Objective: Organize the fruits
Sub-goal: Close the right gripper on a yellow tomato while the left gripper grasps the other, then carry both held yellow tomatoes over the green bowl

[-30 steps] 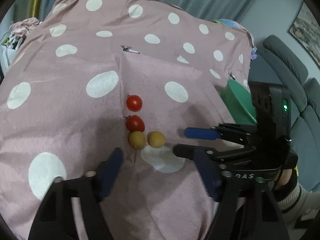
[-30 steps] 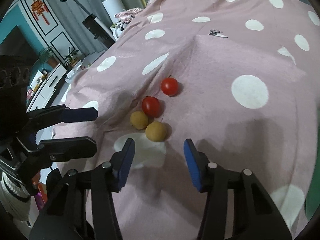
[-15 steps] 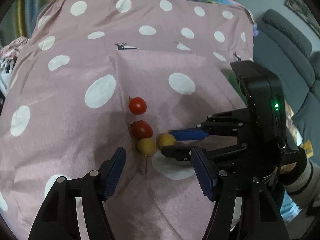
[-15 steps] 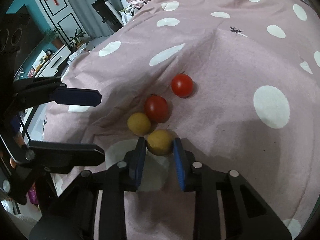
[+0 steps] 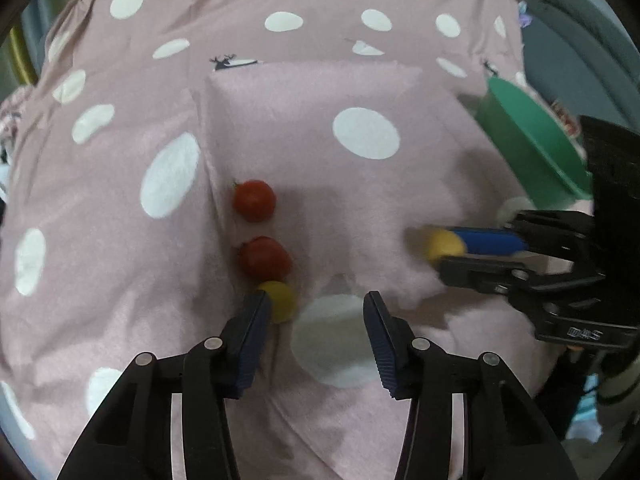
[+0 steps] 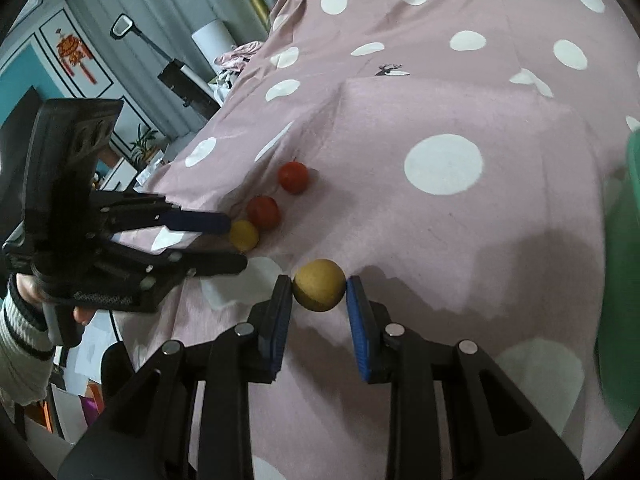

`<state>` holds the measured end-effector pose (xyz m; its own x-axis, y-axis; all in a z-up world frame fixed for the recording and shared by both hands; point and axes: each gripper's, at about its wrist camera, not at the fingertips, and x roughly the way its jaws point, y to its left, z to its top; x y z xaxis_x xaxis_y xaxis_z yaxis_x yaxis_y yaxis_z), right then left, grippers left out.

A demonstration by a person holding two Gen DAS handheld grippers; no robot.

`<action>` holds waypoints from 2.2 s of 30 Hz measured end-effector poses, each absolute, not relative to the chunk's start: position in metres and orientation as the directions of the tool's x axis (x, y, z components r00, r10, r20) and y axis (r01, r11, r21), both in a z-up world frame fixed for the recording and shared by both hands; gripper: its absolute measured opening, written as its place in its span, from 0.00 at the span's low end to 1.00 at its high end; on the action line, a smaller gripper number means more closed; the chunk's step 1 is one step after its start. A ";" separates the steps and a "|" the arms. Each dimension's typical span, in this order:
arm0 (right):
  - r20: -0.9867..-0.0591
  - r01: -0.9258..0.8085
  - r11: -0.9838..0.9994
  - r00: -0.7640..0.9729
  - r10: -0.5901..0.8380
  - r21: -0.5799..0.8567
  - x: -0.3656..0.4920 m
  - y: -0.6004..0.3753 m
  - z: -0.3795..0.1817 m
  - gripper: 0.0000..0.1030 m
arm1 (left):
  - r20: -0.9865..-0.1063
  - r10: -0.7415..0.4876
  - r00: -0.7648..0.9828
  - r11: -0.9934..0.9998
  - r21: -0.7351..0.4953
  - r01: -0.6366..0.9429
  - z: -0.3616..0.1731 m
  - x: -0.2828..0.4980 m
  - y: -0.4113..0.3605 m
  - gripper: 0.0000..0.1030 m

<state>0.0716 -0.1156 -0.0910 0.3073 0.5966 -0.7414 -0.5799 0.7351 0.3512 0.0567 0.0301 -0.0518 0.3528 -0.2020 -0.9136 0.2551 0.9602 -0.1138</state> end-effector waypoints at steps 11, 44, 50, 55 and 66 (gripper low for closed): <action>-0.682 -0.575 0.706 0.319 0.659 0.414 0.067 -0.129 -0.090 0.28 | -0.971 0.003 0.240 0.944 0.082 0.320 -0.068 0.084 0.010 0.45; -0.671 -0.520 0.754 0.394 0.628 0.400 0.045 -0.172 -0.078 0.28 | -0.898 -0.220 0.380 0.956 -0.121 0.269 -0.024 0.019 -0.024 0.27; -0.660 -0.514 0.769 0.432 0.615 0.380 0.031 -0.182 -0.063 0.28 | -0.867 -0.253 0.429 0.950 -0.139 0.279 -0.004 0.016 -0.032 0.27; -0.644 -0.516 0.773 0.458 0.613 0.368 0.019 -0.190 -0.051 0.28 | -0.846 -0.262 0.464 0.950 -0.140 0.281 0.006 0.018 -0.039 0.27; -0.600 -0.511 0.788 0.526 0.603 0.344 0.001 -0.207 -0.028 0.28 | -0.821 -0.271 0.503 0.944 -0.124 0.306 0.023 0.009 -0.059 0.27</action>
